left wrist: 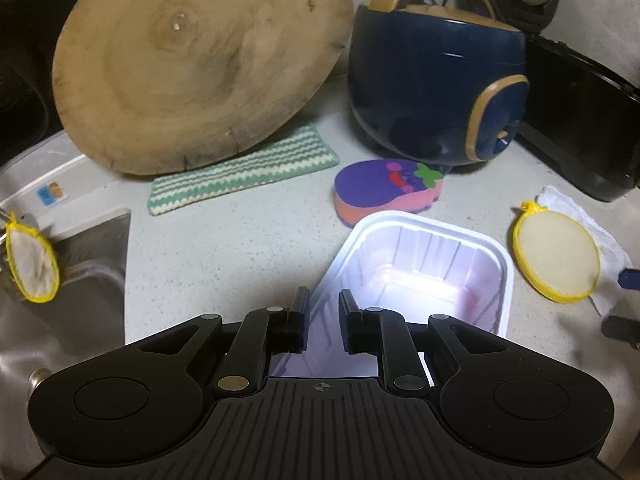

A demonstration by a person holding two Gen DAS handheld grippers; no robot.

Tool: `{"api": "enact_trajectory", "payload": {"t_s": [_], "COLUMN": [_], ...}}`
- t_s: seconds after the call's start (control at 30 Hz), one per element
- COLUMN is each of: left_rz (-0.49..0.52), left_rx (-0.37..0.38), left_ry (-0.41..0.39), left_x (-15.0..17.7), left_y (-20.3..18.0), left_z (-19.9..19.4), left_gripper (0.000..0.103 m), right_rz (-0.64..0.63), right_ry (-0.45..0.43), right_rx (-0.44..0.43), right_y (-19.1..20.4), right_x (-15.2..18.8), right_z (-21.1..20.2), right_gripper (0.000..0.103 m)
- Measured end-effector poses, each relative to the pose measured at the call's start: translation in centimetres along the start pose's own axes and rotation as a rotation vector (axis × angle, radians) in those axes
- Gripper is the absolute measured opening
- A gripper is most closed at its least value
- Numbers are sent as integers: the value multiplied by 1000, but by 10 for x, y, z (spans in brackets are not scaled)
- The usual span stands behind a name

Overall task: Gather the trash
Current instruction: 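Grasp the rim of the red-and-white plastic tray with the left tool, then hold the tray with the left tool while the right tool moves to the white tissue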

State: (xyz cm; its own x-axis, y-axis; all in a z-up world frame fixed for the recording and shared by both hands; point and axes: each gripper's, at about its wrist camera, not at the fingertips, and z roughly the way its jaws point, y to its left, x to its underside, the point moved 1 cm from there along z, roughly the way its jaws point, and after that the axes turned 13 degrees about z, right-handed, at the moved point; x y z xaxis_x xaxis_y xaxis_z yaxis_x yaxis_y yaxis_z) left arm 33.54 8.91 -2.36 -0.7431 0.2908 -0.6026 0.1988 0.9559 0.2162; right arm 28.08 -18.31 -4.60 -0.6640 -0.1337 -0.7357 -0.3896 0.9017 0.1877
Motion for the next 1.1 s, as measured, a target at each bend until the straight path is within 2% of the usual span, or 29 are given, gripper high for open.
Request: {"api": "enact_trajectory", "payload": {"t_s": [0.17,0.23,0.37,0.47,0.57,0.63,0.73,0.87,1.0,1.1], "left_rz": [-46,-50,-78,-136,-182,-206,-232,-235,-259,-295], "left_rx": [-50,-49,-37,-15,18,53,105,149,157,160], "left_ry": [16,36,26,11,6,3,18,42,46,43], "left_x": [-3,-2,2,7,13,18,28,38,45,48], "left_y": [6,6,7,5,-3,-14,-31,-51,-60,-61], "left_z": [7,11,11,6,-1,-9,-17,-26,-31,-30], "left_gripper": [24,23,24,24,24,24,24,24,24,24], "right_rz": [6,17,68,113,160,200,244,266,235,231], "right_ry": [-4,-8,-4,-6,-18,-23,-31,-19,29,20], "right_rx": [12,31,63,87,130,178,206,214,187,170], "right_y": [-8,-13,-27,-37,-48,-56,-67,-76,-73,-69], "right_x": [2,1,-3,-8,-14,-18,-21,-23,-22,-21], "right_z": [1,2,8,14,22,28,34,44,61,64], "right_gripper": [56,56,57,58,64,64,64,65,65,65]}}
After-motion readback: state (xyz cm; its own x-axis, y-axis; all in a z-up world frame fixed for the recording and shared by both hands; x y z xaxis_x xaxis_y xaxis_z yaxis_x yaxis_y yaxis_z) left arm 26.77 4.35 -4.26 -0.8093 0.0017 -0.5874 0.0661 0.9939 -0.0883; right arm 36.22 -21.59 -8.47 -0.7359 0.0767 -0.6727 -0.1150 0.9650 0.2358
